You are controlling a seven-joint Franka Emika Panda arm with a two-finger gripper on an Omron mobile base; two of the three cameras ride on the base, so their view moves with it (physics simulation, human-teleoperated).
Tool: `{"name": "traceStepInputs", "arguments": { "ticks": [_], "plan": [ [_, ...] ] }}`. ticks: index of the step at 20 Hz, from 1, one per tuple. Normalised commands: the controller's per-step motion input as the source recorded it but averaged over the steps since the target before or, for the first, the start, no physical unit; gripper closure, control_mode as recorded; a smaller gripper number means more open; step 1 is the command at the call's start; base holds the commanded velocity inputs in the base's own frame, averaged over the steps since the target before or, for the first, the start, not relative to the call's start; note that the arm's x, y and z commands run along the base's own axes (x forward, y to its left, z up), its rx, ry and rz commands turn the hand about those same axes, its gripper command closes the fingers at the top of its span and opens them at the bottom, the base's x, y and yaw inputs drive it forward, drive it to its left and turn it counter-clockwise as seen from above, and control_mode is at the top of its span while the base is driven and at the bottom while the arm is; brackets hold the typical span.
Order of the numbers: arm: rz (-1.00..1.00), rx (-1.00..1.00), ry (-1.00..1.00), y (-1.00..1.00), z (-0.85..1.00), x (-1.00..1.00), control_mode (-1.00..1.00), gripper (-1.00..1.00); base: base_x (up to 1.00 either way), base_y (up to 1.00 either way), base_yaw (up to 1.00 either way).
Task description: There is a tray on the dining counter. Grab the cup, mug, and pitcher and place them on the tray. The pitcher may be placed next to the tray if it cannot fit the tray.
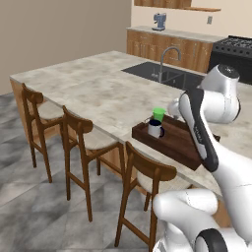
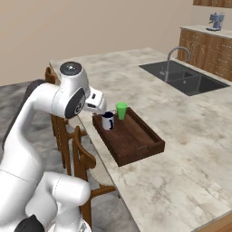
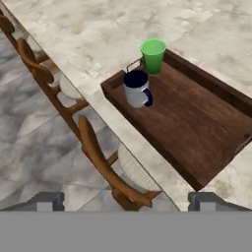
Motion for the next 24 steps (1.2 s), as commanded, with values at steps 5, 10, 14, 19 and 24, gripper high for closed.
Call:
{"name": "traceStepInputs", "arguments": {
  "ticks": [5,10,14,19,24],
  "plan": [
    [-0.06,0.0,-0.01,0.16,0.12,-0.67,-1.0,-1.0,0.0,0.0,0.0],
    [0.0,-0.02,0.06,0.23,0.26,-0.53,-1.0,-1.0,0.0,0.0,0.0],
    [0.0,-0.07,0.1,0.17,0.14,-0.54,-1.0,-1.0,0.0,0.0,0.0],
    [0.0,-0.1,0.07,0.1,0.0,-0.34,-1.0,-1.0,0.0,0.0,0.0],
    [0.0,0.0,0.03,0.0,0.0,-0.15,1.0,-1.0,-0.51,-0.01,0.0]
  ]
}}
